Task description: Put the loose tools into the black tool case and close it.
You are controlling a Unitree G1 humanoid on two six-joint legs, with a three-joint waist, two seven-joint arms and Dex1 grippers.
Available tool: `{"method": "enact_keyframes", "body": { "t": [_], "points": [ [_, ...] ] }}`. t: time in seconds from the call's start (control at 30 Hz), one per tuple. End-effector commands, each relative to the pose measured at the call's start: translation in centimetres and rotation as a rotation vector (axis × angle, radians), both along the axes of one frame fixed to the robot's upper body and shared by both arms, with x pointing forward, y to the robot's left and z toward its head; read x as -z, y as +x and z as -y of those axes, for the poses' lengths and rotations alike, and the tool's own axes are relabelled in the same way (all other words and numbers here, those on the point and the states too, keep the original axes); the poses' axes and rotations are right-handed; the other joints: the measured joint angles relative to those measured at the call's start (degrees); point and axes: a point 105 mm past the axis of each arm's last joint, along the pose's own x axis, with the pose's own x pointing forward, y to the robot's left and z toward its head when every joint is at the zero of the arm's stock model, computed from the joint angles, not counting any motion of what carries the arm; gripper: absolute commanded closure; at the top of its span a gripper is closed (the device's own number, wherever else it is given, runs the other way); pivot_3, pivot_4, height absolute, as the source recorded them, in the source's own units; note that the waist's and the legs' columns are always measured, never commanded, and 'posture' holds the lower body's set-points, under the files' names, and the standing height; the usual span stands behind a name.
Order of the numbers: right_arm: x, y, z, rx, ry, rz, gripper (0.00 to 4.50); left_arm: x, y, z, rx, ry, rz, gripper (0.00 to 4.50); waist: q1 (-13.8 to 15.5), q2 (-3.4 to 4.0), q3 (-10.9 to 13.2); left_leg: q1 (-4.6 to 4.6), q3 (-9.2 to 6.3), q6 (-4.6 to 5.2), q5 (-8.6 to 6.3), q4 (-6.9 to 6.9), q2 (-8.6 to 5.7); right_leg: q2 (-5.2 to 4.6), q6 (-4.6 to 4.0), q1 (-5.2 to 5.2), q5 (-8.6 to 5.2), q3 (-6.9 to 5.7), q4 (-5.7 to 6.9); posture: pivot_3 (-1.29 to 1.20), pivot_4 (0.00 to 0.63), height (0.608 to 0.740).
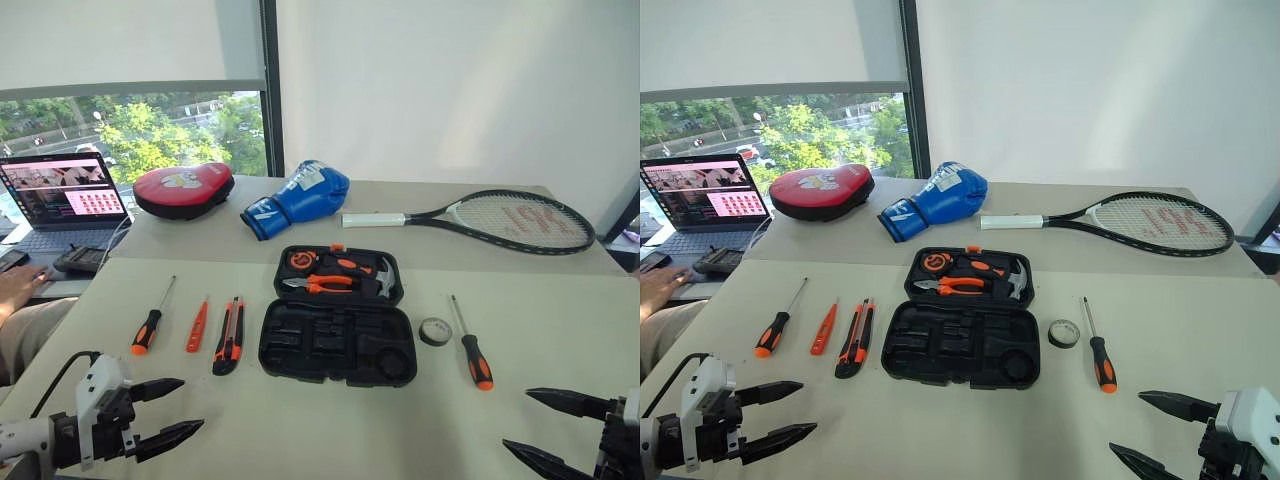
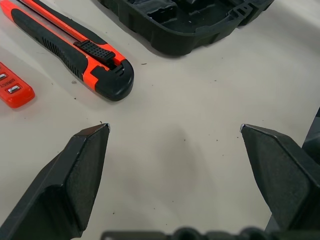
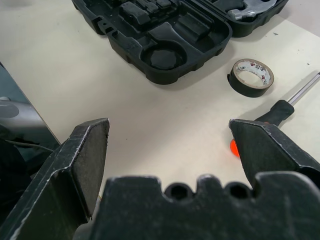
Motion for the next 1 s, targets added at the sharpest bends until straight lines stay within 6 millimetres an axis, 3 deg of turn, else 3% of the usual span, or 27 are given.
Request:
{"method": "enact_keyframes", "body": {
  "t": [0.03, 0.2, 0.3, 0.43, 0.57, 0.73, 0.87, 0.9, 1.0],
  "points": [
    [-1.3, 0.8, -0.7, -0.032, 0.025, 0.103, 0.05, -1.8, 1.0, 0.4, -0.027, 0.004, 0.082, 0.00, 0.0, 0.00, 0.0, 0.00, 0.00, 0.00, 0.00, 0.00, 0.00, 0.00, 0.02, 0.00, -0.01, 0.00, 0.00, 0.00, 0.150, 0.740],
    [-3.0, 2.3, -3.5, -0.127, 0.143, 0.253, 0.05, -5.5, 4.6, 0.0, -0.299, -0.112, 0.169, 0.00, 0.1, -0.05, 0.0, 0.05, -0.15, -0.03, 0.00, 0.11, 0.11, -0.02, 0.05, 0.08, 0.01, 0.06, -0.01, 0.00, 0.150, 0.740],
    [-3.9, 2.4, -5.7, -0.230, 0.221, 0.265, 0.05, -6.4, 6.1, -1.7, -0.478, -0.094, 0.184, 0.00, 0.0, -0.01, 0.0, 0.17, -0.16, -0.13, -0.03, 0.04, 0.13, 0.11, 0.39, 0.19, 0.20, 0.01, 0.06, 0.00, 0.150, 0.740],
    [-6.2, 2.7, -8.1, -0.383, 0.287, 0.284, 0.05, -5.2, 7.9, -5.8, -0.781, 0.103, 0.002, 0.00, -0.2, -0.08, 0.1, 0.26, -0.16, 0.04, 0.12, -0.01, 0.12, 0.47, -0.01, 0.18, 0.36, -0.05, 0.15, 0.00, 0.150, 0.740],
    [-7.1, 2.7, -10.0, -0.510, 0.275, 0.240, 0.05, -4.0, 9.2, -8.5, -0.933, 0.237, -0.181, 0.00, -0.1, -0.20, 0.1, 0.40, -0.15, -0.03, 0.15, -0.06, 0.04, 0.64, -0.02, 0.25, 0.36, -0.14, 0.14, 0.00, 0.150, 0.740],
    [-7.6, 3.1, -10.4, -0.521, 0.242, 0.274, 0.05, -2.2, 10.7, -8.6, -0.930, 0.283, -0.298, 0.00, 0.2, -0.30, 0.1, 0.38, -0.15, -0.18, 0.28, -0.38, -0.17, 0.48, -0.02, 0.15, 0.32, -0.16, 0.13, 0.00, 0.150, 0.740],
    [-7.7, 3.1, -10.4, -0.497, 0.235, 0.295, 0.00, -1.4, 11.9, -8.1, -0.891, 0.249, -0.344, 0.85, 0.4, -0.35, 0.1, 0.25, -0.17, -0.53, 0.32, -0.40, -0.19, 0.31, 0.01, 0.08, 0.30, -0.16, 0.06, 0.00, 0.150, 0.740],
    [-7.6, 3.0, -10.4, -0.489, 0.231, 0.295, 0.00, -1.5, 12.3, -7.9, -0.879, 0.234, -0.333, 1.41, 0.3, -0.34, 0.1, 0.22, -0.16, -0.70, 0.21, -0.40, -0.19, 0.19, 0.01, 0.04, 0.30, -0.14, 0.07, 0.00, 0.150, 0.740],
    [-7.4, 2.8, -10.3, -0.471, 0.223, 0.294, 0.00, -1.8, 12.9, -7.8, -0.863, 0.214, -0.323, 2.38, 0.5, -0.33, 0.1, 0.20, -0.21, -0.84, 0.13, -0.41, -0.16, -0.03, 0.01, 0.05, 0.30, -0.04, 0.08, 0.00, 0.150, 0.740]
  ]
}}
